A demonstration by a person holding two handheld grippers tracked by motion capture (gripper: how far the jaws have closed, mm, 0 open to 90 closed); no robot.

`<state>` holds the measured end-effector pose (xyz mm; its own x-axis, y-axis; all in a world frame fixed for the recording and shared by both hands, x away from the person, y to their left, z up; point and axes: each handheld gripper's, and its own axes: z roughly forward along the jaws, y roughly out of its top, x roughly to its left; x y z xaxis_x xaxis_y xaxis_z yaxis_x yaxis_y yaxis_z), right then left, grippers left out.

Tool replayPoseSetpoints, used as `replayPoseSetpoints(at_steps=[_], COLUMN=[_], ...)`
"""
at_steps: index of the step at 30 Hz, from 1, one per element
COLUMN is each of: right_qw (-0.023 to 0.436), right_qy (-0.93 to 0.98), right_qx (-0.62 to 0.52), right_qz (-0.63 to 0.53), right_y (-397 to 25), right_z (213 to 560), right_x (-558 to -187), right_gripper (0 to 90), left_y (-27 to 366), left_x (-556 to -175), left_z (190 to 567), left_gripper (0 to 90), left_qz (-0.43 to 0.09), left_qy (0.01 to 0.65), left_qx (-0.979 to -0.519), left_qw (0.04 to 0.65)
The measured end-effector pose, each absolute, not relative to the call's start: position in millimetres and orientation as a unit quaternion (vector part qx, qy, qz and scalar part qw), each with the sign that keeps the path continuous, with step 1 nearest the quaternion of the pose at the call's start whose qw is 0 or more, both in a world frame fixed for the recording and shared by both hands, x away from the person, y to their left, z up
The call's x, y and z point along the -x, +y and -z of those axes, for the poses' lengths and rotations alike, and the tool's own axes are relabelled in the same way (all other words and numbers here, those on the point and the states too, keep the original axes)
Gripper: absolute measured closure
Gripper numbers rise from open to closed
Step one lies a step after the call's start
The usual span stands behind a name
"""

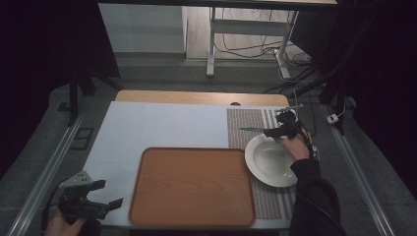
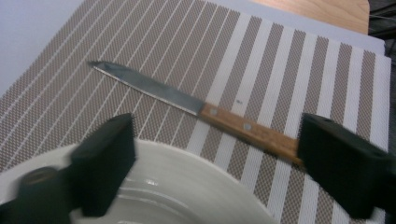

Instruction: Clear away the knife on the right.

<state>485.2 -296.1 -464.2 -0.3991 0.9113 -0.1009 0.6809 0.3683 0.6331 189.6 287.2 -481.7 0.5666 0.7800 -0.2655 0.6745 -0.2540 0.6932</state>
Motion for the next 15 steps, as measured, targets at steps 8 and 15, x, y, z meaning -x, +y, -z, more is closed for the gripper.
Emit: replayPoseSetpoints(at_steps=[8, 15], right_qw=[0.217, 0.190], right_qy=[0.797, 0.807], right_qx=[-0.504, -0.508], right_qz=[-0.252, -0.233], right_y=[-305.7, -317.6], right_z=[464.2, 471.7], right_x=[-504.3, -525.2], right_gripper=[48.1, 88.6], left_y=[287.3, 287.1], left_x=[-189.9, -190.0], left_z=[481.7, 481.7], left_gripper=[1.9, 2.0], left_qz=[-0.066, -0.067], left_qy=[0.462, 0.460], left_qx=[-0.789, -0.790], left_qw=[0.401, 0.399])
